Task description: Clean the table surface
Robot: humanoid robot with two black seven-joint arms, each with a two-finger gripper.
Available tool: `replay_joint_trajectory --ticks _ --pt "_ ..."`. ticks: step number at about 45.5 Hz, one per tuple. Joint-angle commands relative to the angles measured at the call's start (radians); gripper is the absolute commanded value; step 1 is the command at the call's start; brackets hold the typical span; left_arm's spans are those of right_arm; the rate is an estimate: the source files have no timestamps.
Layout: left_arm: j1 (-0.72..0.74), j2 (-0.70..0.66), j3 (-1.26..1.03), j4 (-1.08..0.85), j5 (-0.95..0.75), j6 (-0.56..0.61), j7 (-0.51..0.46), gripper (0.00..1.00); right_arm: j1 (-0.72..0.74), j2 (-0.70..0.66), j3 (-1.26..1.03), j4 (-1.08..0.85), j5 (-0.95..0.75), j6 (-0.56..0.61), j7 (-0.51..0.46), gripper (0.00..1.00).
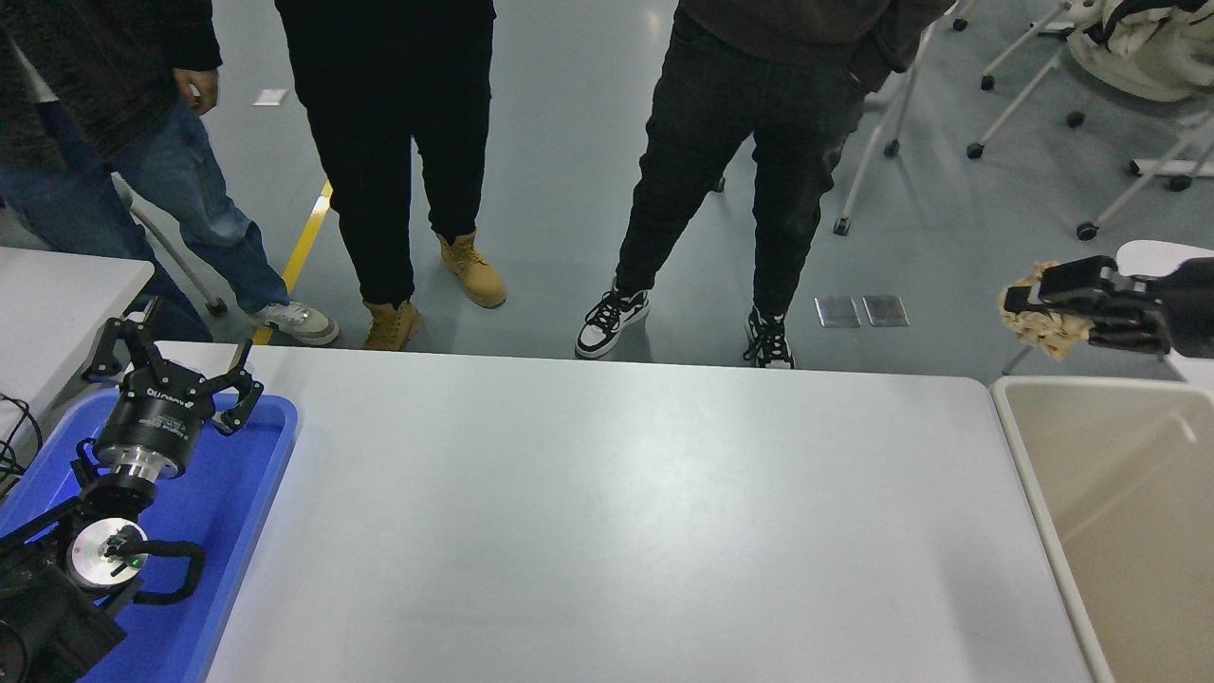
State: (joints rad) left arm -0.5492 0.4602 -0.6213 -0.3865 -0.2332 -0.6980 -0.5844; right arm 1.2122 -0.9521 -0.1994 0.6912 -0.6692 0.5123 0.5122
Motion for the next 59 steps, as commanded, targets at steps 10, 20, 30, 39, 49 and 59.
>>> replay_joint_trajectory --ticks 10,20,30,39,49,59 --pt "0.000 0.000 0.000 0.000 0.000 0.000 0.000 1.00 -0.302 0.210 0.202 -0.627 0.256 -0.054 -0.060 0.00" --pt "0.000 0.000 0.000 0.000 0.000 0.000 0.000 1.00 -0.365 0.237 0.252 -0.659 0.353 -0.178 -0.233 0.00" --pt "0.000 0.000 0.000 0.000 0.000 0.000 0.000 1.00 -0.379 0.240 0.262 -0.661 0.462 -0.291 -0.368 0.00" --pt "0.000 0.000 0.000 0.000 0.000 0.000 0.000 1.00 -0.399 0.266 0.271 -0.664 0.520 -0.366 -0.460 0.00" --pt "0.000 0.000 0.000 0.000 0.000 0.000 0.000 1.00 -0.425 0.288 0.313 -0.684 0.554 -0.400 -0.501 0.00" --pt "0.000 0.000 0.000 0.000 0.000 0.000 0.000 1.00 -0.487 0.317 0.374 -0.684 0.566 -0.423 -0.511 0.00"
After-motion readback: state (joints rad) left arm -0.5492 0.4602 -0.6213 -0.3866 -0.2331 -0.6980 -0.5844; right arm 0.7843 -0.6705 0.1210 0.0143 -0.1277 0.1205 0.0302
